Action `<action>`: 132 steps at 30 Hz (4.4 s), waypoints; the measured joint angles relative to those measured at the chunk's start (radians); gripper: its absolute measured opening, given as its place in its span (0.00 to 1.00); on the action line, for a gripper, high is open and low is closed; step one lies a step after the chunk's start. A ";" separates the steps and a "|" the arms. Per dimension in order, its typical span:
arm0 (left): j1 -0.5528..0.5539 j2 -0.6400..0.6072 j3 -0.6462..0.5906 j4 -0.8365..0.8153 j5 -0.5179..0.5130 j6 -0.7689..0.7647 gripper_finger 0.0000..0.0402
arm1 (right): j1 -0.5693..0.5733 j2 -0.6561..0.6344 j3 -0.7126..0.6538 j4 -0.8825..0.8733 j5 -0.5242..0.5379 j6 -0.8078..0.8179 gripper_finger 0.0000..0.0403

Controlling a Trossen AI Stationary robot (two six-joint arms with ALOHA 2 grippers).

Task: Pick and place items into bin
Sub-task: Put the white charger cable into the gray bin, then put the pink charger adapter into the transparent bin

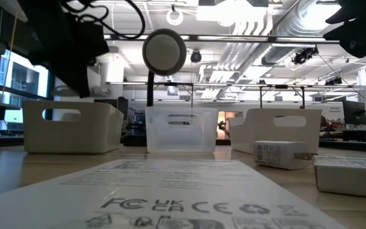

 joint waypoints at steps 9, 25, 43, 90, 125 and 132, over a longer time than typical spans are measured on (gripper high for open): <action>0.099 0.000 -0.058 0.085 0.012 -0.004 0.06 | 0.000 0.000 0.000 0.000 -0.008 0.017 0.39; 0.205 0.000 -0.062 0.137 0.115 0.124 0.31 | 0.000 0.000 0.000 -0.022 -0.037 0.019 0.39; 0.203 -0.003 0.134 0.127 0.068 0.522 0.45 | 0.000 0.000 0.000 -0.040 -0.051 0.045 0.39; -0.233 0.058 0.394 0.101 0.120 1.244 0.40 | 0.000 0.470 0.000 0.127 -0.297 0.160 0.39; -0.235 0.065 0.126 0.462 0.079 1.249 0.40 | 0.420 1.059 0.167 0.157 -0.238 0.857 0.39; -0.235 0.065 0.126 0.470 0.079 1.255 0.40 | 0.410 1.158 0.260 0.040 -0.276 0.910 0.39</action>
